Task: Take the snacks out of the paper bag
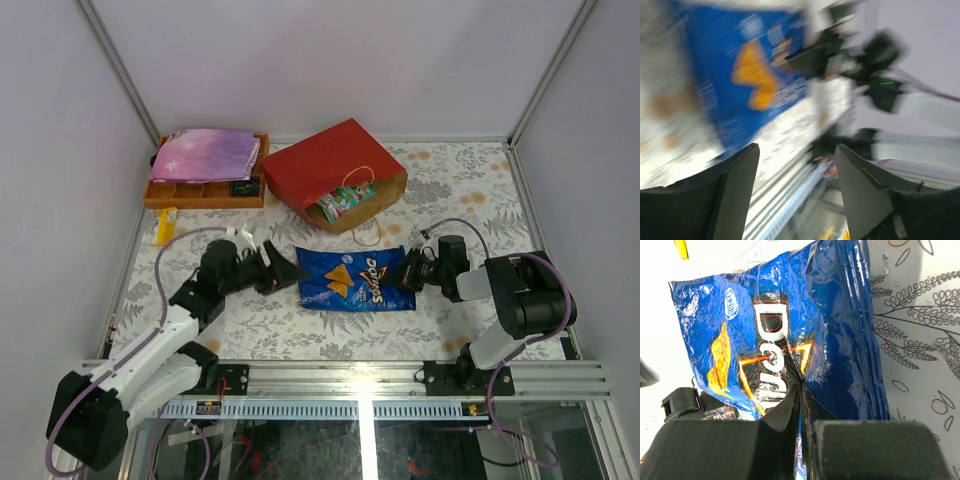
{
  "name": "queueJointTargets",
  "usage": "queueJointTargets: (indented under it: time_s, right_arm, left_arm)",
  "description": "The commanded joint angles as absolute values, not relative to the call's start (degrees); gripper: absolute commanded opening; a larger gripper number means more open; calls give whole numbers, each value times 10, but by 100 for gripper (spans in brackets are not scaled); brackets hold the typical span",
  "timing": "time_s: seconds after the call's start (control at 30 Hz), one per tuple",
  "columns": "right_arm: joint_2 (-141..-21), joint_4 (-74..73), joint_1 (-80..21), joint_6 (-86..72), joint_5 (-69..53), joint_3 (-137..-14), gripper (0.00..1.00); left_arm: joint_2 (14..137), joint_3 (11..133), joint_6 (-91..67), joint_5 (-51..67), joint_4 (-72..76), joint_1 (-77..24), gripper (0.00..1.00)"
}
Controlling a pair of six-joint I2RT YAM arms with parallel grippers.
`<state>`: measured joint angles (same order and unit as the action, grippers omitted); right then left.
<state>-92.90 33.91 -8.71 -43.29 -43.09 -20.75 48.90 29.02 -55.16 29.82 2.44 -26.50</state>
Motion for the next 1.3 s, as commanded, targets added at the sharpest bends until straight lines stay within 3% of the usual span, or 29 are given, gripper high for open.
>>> queueJointTargets:
  time_s: [0.0,0.1,0.2,0.57,0.97,1.27]
  right_arm:
    - [-932,320,-81,-413,-417,-205,0]
    - [-924,309,-81,-408,-415,-204,0]
    - [-916,301,-80,-403,-412,-203,0]
    - [-918,302,-81,-405,-412,-202,0]
    - [-924,304,-80,-405,-412,-204,0]
    - [-934,314,-81,-408,-415,-205,0]
  left_arm:
    - [504,180,-533,256,-48,-263,56]
    - [516,147,-542,243,-15,-263,41]
    - [524,126,-546,239,18,-262,33]
    - [573,93,-569,308,180,-258,32]
    - [635,118,-571,358,261,-258,30]
    - [568,119,-572,358,244,-255,32]
